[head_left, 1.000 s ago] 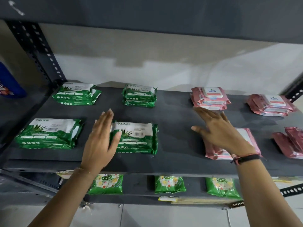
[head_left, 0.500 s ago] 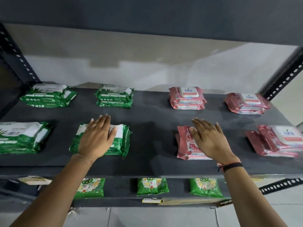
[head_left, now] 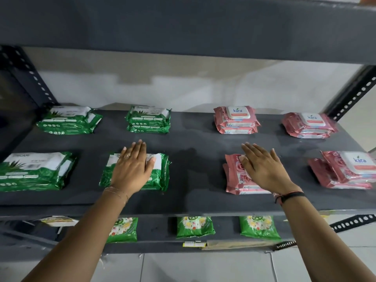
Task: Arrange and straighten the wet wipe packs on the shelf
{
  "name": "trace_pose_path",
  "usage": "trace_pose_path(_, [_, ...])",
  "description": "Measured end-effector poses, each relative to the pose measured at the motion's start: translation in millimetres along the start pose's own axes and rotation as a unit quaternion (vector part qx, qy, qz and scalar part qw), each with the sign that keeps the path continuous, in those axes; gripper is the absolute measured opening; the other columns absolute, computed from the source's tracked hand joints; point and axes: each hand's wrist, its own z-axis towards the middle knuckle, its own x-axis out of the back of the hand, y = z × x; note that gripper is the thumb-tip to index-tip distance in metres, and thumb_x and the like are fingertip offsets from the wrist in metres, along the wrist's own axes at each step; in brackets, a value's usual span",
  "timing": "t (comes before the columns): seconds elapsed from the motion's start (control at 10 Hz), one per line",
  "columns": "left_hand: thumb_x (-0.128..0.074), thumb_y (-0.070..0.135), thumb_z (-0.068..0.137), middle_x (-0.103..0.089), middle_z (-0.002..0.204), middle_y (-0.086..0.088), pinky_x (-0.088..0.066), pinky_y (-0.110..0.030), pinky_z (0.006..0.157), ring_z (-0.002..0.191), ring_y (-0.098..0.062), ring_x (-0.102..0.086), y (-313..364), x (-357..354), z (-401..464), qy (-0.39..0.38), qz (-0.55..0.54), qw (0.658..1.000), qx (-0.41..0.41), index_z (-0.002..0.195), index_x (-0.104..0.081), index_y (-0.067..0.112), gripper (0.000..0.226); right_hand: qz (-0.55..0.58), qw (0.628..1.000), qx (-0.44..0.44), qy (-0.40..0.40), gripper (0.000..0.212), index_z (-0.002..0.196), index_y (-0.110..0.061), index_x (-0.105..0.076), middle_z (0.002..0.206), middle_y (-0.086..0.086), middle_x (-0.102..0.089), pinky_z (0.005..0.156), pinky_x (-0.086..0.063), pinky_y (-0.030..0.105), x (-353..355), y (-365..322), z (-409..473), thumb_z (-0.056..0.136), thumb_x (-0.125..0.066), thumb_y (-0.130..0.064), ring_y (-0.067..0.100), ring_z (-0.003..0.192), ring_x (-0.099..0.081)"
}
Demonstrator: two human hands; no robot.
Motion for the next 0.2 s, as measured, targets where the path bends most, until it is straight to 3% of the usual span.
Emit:
trace_pose_path(0.1, [-0.018, 0.045, 0.097, -0.009, 0.149, -0.018, 0.004, -0.033, 0.107, 0.136, -0.024, -0.004, -1, 5, -1, -0.025, -0.017, 0.999, 0.008, 0.141, -0.011, -0.003, 0.066, 0.005, 1.0, 0.016, 0.021, 0.052, 0.143, -0.016, -0.012, 0.156, 0.003, -0.015, 0.116, -0.001, 0.051, 1, -1, -6, 0.097, -0.024, -0.036, 0.019, 0.144, -0.011])
trace_pose_path(0.2, [-0.026, 0.035, 0.098, -0.006, 0.15, -0.018, 0.005, -0.03, 0.106, 0.136, -0.024, -0.003, 8, 18, -9, 0.009, -0.009, 1.0, -0.016, 0.141, -0.007, -0.003, 0.061, 0.006, 0.999, 0.028, 0.043, 0.052, 0.143, -0.014, -0.011, 0.156, 0.004, -0.014, 0.117, 0.0, 0.048, 4, -5, -13, 0.097, -0.024, -0.035, 0.019, 0.144, -0.01])
